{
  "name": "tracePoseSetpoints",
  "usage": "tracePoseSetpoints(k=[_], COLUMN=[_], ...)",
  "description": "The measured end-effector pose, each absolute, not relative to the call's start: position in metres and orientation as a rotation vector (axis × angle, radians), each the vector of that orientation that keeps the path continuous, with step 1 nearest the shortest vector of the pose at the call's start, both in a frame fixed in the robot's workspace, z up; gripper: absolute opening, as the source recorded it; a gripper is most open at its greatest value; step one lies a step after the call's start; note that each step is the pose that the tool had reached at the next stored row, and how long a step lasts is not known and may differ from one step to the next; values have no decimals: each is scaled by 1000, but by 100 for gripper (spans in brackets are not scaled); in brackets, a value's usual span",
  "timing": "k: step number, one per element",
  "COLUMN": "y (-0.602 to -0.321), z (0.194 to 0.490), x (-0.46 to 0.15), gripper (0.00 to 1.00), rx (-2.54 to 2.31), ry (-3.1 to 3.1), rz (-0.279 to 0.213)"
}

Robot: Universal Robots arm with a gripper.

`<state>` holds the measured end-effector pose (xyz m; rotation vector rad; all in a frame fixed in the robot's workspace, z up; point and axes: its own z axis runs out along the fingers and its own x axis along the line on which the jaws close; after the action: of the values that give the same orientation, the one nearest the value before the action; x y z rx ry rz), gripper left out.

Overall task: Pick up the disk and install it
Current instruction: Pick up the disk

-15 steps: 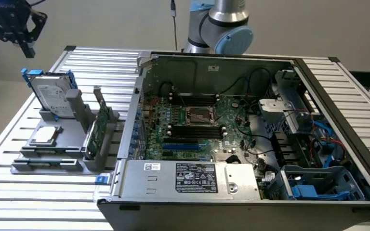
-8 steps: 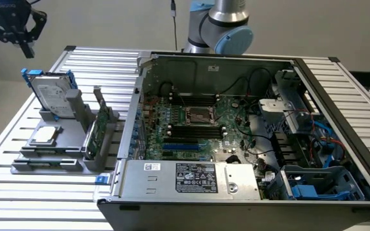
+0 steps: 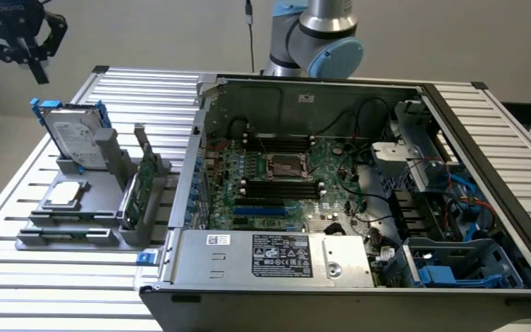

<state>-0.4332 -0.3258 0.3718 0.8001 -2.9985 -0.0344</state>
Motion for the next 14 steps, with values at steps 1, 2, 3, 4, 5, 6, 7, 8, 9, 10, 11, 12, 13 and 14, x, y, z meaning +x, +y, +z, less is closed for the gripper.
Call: tracePoseSetpoints(k=[1,2,3,4,5,6,7,8,9,10,11,12,13,14], y=[-326,-326,-326,-326,-326,-326,-326,-326,-326,-326,-326,-326,-326,-326], z=[372,372,372,372,372,372,372,372,372,372,372,372,371,371], x=[-433,-433,-433,-433,-433,-433,-433,-433,-433,-433,-433,-433,-433,-433], gripper=[11,11,11,11,11,11,11,11,11,11,11,11,11,11], rx=[827,854,881,908,935,962,989,1015,1043,1070,1096,1122,1148,1174], ry=[-2991,-2983,-2975,-2967,-2960,-2952,-2944,-2935,-2926,-2917,-2907,-2897,-2887,-2877], rz=[-34,-33,-33,-32,-31,-30,-29,-28,-27,-27,-26,-25,-25,-24])
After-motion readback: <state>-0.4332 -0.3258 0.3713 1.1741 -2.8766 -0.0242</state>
